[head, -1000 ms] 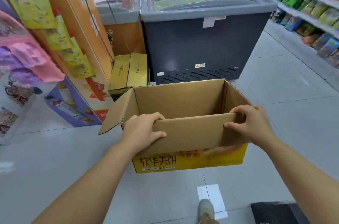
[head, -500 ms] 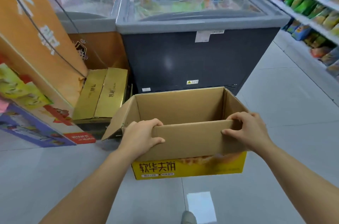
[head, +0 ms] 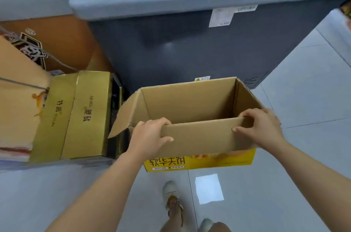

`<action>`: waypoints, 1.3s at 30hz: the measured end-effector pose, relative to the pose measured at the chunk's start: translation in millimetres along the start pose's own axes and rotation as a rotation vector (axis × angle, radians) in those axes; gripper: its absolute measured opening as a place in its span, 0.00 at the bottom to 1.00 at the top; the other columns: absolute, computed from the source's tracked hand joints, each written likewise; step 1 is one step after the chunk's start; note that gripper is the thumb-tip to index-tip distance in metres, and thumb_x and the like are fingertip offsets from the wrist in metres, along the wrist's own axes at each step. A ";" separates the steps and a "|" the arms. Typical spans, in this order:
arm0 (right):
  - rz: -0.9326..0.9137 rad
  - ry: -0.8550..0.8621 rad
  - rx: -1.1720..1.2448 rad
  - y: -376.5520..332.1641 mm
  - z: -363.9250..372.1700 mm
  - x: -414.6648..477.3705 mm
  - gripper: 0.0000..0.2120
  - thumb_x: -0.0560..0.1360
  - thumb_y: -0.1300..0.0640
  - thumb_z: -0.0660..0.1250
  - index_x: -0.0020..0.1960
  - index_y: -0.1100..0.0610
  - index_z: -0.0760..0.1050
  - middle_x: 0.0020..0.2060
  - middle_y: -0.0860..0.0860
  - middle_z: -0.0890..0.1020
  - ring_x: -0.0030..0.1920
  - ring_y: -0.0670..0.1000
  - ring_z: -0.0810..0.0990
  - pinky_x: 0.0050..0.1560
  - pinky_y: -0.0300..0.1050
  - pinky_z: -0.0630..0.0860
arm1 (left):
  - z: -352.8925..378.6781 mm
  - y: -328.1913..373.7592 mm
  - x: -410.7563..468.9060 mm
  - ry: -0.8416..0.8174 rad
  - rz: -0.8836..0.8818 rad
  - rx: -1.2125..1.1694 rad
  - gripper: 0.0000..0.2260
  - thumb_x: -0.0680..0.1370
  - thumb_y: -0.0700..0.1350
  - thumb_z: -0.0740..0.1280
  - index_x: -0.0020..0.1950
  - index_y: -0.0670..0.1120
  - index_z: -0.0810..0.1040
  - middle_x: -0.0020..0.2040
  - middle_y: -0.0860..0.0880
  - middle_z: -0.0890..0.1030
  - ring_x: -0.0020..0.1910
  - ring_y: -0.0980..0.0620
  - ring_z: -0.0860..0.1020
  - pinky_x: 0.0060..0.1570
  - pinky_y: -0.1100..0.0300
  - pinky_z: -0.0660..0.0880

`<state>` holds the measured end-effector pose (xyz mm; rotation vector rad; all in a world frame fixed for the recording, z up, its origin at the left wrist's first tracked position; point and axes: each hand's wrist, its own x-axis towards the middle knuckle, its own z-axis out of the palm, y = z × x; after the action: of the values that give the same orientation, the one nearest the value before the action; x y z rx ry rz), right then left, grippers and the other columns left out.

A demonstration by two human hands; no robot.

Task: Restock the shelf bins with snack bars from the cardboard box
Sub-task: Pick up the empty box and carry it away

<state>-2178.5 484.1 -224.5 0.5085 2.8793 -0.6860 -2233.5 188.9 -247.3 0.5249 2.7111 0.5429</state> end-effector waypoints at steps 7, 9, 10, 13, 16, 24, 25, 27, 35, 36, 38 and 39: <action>-0.005 -0.079 0.024 33.1 107.5 108.5 0.14 0.65 0.49 0.77 0.43 0.43 0.73 0.47 0.47 0.79 0.59 0.56 0.69 0.62 0.54 0.62 | 84.7 -66.9 99.7 -0.035 -0.049 0.010 0.13 0.74 0.56 0.68 0.57 0.57 0.73 0.54 0.59 0.79 0.54 0.56 0.74 0.53 0.57 0.61; -0.016 -0.100 0.031 48.9 145.9 137.0 0.15 0.64 0.50 0.77 0.44 0.44 0.73 0.48 0.48 0.80 0.59 0.56 0.69 0.63 0.55 0.62 | 118.2 -85.5 122.3 -0.037 -0.081 0.017 0.13 0.75 0.56 0.68 0.58 0.57 0.73 0.54 0.59 0.78 0.55 0.55 0.73 0.52 0.58 0.60; -0.021 -0.102 0.035 57.1 164.1 149.3 0.15 0.64 0.50 0.77 0.44 0.44 0.73 0.48 0.48 0.80 0.59 0.57 0.69 0.63 0.57 0.63 | 135.4 -95.0 133.1 -0.038 -0.092 0.020 0.13 0.75 0.56 0.68 0.58 0.57 0.72 0.54 0.59 0.78 0.55 0.55 0.73 0.52 0.57 0.59; -0.051 -0.093 0.044 81.4 216.8 180.2 0.14 0.64 0.51 0.78 0.46 0.47 0.76 0.47 0.48 0.79 0.59 0.57 0.68 0.63 0.59 0.63 | 185.3 -119.3 158.2 -0.021 -0.119 0.056 0.15 0.75 0.57 0.67 0.60 0.57 0.72 0.55 0.58 0.78 0.57 0.53 0.74 0.52 0.56 0.60; -0.079 -0.085 0.027 104.6 263.8 200.7 0.14 0.65 0.52 0.77 0.47 0.50 0.78 0.46 0.47 0.77 0.58 0.56 0.69 0.63 0.58 0.63 | 229.1 -134.6 174.8 0.016 -0.138 0.103 0.17 0.76 0.57 0.65 0.64 0.56 0.72 0.58 0.54 0.77 0.58 0.49 0.72 0.49 0.57 0.59; -0.086 -0.094 0.048 152.2 361.6 215.0 0.13 0.64 0.52 0.78 0.43 0.49 0.75 0.43 0.46 0.75 0.54 0.56 0.72 0.60 0.56 0.64 | 336.5 -186.5 189.5 0.099 -0.060 0.184 0.14 0.70 0.52 0.74 0.53 0.49 0.78 0.45 0.49 0.82 0.43 0.44 0.78 0.44 0.54 0.59; -0.084 -0.099 0.044 154.2 370.6 217.0 0.13 0.65 0.52 0.78 0.43 0.49 0.75 0.44 0.46 0.75 0.55 0.56 0.72 0.60 0.55 0.63 | 344.6 -190.8 190.5 0.114 -0.062 0.196 0.14 0.70 0.52 0.75 0.52 0.49 0.78 0.44 0.49 0.82 0.42 0.44 0.78 0.43 0.54 0.58; -0.085 -0.104 0.035 157.2 386.4 221.2 0.13 0.65 0.52 0.77 0.42 0.48 0.73 0.45 0.46 0.76 0.56 0.56 0.71 0.60 0.53 0.61 | 358.9 -200.2 191.9 0.142 -0.066 0.212 0.14 0.69 0.52 0.75 0.51 0.48 0.78 0.44 0.49 0.82 0.41 0.44 0.79 0.44 0.54 0.62; -0.098 -0.151 -0.028 167.3 433.6 233.3 0.09 0.69 0.51 0.74 0.45 0.49 0.76 0.46 0.47 0.76 0.57 0.55 0.70 0.69 0.57 0.56 | 393.7 -223.6 196.0 0.117 -0.147 0.103 0.11 0.75 0.45 0.71 0.56 0.48 0.79 0.50 0.48 0.82 0.48 0.44 0.79 0.51 0.52 0.68; -0.104 -0.157 -0.031 164.9 436.4 237.0 0.08 0.70 0.52 0.74 0.46 0.49 0.77 0.46 0.46 0.75 0.57 0.55 0.69 0.69 0.57 0.56 | 393.6 -226.3 199.6 0.122 -0.176 0.097 0.11 0.75 0.45 0.70 0.57 0.48 0.79 0.50 0.48 0.82 0.49 0.44 0.78 0.52 0.52 0.67; -0.116 -0.152 -0.040 160.0 439.5 246.3 0.09 0.71 0.52 0.73 0.49 0.51 0.77 0.46 0.46 0.74 0.58 0.55 0.69 0.68 0.57 0.56 | 390.7 -230.4 208.8 0.149 -0.208 0.109 0.12 0.76 0.45 0.70 0.59 0.48 0.78 0.52 0.48 0.82 0.51 0.45 0.78 0.55 0.52 0.66; -0.122 -0.152 -0.049 157.5 440.0 251.5 0.09 0.71 0.51 0.73 0.50 0.51 0.78 0.47 0.47 0.75 0.58 0.55 0.68 0.68 0.57 0.57 | 389.6 -233.5 213.6 0.146 -0.217 0.120 0.13 0.76 0.46 0.69 0.59 0.48 0.78 0.53 0.48 0.81 0.52 0.45 0.78 0.56 0.53 0.66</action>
<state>-2333.1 487.6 -732.2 0.2643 2.7932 -0.6393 -2340.6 193.7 -737.7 0.2215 2.9055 0.3761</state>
